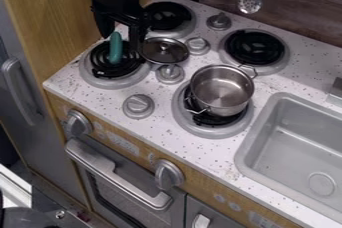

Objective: Move the silver pot from the bottom right burner to the top right burner

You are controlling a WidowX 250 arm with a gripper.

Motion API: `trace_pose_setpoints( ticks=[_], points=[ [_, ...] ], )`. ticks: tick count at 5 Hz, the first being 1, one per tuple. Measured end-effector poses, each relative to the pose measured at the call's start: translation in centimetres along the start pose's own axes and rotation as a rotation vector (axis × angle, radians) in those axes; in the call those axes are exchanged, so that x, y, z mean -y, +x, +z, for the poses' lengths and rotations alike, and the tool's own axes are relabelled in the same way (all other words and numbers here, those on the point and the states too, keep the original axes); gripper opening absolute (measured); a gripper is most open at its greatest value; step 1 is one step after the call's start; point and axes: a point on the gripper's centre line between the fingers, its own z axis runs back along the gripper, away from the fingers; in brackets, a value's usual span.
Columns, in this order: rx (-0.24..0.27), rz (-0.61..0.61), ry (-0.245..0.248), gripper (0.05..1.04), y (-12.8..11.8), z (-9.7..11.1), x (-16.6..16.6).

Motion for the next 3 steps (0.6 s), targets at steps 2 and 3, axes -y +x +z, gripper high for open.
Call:
trace_pose_setpoints(
  ticks=[2, 3],
  points=[
    [-0.071, -0.07, -0.054, 0.995, -2.2, -2.4, 3.9],
    [-0.044, -0.2, -0.046, 0.995, -1.9, -1.6, 8.1]
  ],
)
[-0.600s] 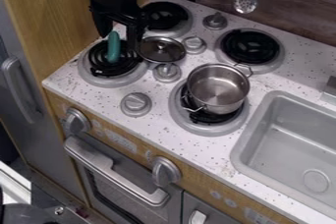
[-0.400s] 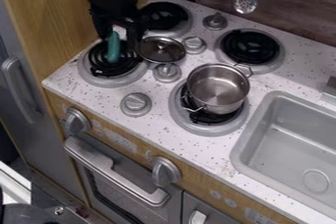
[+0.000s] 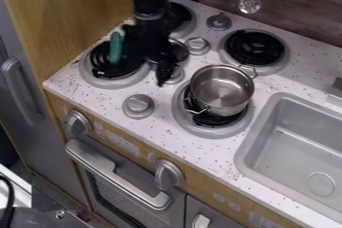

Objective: Move the silver pot from the bottom right burner to the top right burner

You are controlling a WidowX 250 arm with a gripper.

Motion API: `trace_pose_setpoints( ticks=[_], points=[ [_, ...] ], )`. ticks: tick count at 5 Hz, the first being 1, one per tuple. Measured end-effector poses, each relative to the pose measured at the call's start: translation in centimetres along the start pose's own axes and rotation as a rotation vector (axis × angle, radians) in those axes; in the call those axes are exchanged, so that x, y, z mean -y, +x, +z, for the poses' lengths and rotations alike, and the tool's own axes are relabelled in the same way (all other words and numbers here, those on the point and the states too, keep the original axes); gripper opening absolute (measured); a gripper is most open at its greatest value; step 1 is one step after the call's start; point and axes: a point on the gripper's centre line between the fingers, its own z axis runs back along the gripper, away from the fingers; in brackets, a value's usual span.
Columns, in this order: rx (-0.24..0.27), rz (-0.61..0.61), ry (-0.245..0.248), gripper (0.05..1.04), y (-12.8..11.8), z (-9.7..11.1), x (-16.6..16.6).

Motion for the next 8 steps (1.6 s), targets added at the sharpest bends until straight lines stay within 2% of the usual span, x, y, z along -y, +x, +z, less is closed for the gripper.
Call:
trace_pose_setpoints(
  ticks=[1, 2, 3, 4, 6, 7, 8],
  points=[
    [0.015, -0.072, 0.0, 0.995, 0.7, 0.4, 4.0],
    [0.052, -0.127, -0.013, 0.995, 1.8, 1.1, 7.9],
    [0.083, -0.149, -0.023, 0.995, 3.1, 1.7, 10.2],
    [0.058, -0.115, -0.01, 0.995, 4.1, 0.4, 11.1],
    [-0.032, -0.074, 0.005, 0.995, 5.8, -3.5, 11.4],
    [-0.066, -0.07, 0.01, 0.945, 5.4, -4.9, 11.5],
    [-0.037, -0.068, 0.011, 0.665, 5.6, -5.3, 11.4]
  ],
)
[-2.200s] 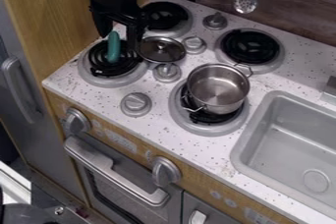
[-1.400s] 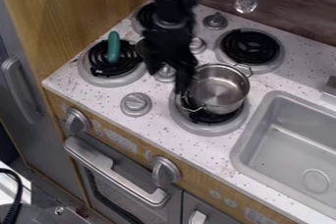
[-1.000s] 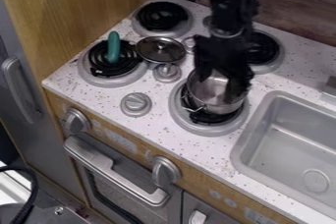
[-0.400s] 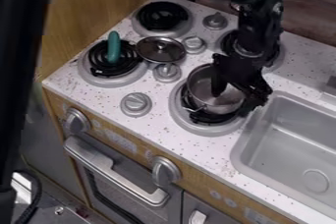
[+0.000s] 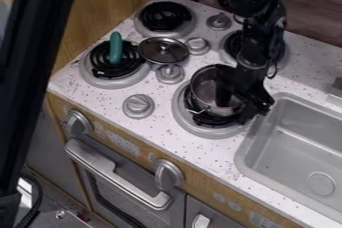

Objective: Move the silver pot from the bottom right burner to the top right burner

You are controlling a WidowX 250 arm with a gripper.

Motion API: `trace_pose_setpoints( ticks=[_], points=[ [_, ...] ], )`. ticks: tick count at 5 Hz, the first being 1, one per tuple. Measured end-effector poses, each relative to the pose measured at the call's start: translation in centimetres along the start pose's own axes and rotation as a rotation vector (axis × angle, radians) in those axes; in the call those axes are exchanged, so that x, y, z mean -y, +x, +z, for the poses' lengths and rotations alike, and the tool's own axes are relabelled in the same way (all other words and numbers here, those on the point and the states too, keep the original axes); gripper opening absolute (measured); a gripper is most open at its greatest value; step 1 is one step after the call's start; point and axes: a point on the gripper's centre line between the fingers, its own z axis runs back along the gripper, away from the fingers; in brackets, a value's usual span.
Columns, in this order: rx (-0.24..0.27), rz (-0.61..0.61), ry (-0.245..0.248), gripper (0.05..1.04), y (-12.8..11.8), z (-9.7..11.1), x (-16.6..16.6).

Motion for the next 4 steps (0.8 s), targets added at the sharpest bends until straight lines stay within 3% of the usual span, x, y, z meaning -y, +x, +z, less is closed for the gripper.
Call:
trace_pose_setpoints(
  ticks=[1, 2, 3, 4],
  points=[
    [0.017, -0.017, 0.031, 0.417, -0.4, 0.1, -0.1],
    [0.085, -0.07, 0.034, 0.176, -0.4, 1.0, -0.4],
    [0.156, -0.184, 0.05, 0.085, 0.8, 1.9, -0.6],
    [0.232, -0.262, 0.127, 0.08, 3.4, 3.7, -1.3]
  ],
)
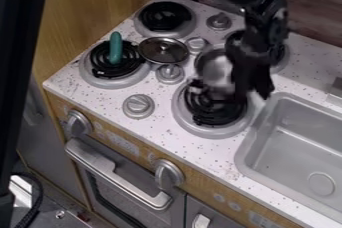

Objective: Move the silver pot from the bottom right burner to the top right burner

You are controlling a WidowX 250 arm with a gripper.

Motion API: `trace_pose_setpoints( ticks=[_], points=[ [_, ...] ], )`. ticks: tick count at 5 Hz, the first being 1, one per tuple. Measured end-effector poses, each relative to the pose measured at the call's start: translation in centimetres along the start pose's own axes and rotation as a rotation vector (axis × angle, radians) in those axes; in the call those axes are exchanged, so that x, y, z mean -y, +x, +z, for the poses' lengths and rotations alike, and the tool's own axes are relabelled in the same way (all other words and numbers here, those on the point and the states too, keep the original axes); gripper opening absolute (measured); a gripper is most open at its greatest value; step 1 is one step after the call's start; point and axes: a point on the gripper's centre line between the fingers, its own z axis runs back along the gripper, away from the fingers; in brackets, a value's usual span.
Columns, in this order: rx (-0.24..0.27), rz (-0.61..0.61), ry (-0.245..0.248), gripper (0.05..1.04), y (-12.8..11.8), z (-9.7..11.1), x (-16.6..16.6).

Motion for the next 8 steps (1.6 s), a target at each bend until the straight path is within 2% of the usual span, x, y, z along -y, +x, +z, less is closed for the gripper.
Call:
trace_pose_setpoints(
  ticks=[1, 2, 4, 6, 7, 8],
  points=[
    [0.028, -0.019, 0.023, 0.08, 1.9, -0.9, -0.5],
    [0.035, -0.031, 0.01, 0.08, 4.2, -2.4, -0.7],
    [0.03, -0.041, 0.028, 0.08, 6.9, -4.9, -1.6],
    [0.058, -0.033, 0.05, 0.08, 8.9, -4.9, -2.5],
    [0.052, -0.03, 0.054, 0.105, 9.2, -5.2, -3.0],
    [0.046, -0.012, 0.046, 0.279, 9.2, -5.4, -3.2]
  ],
)
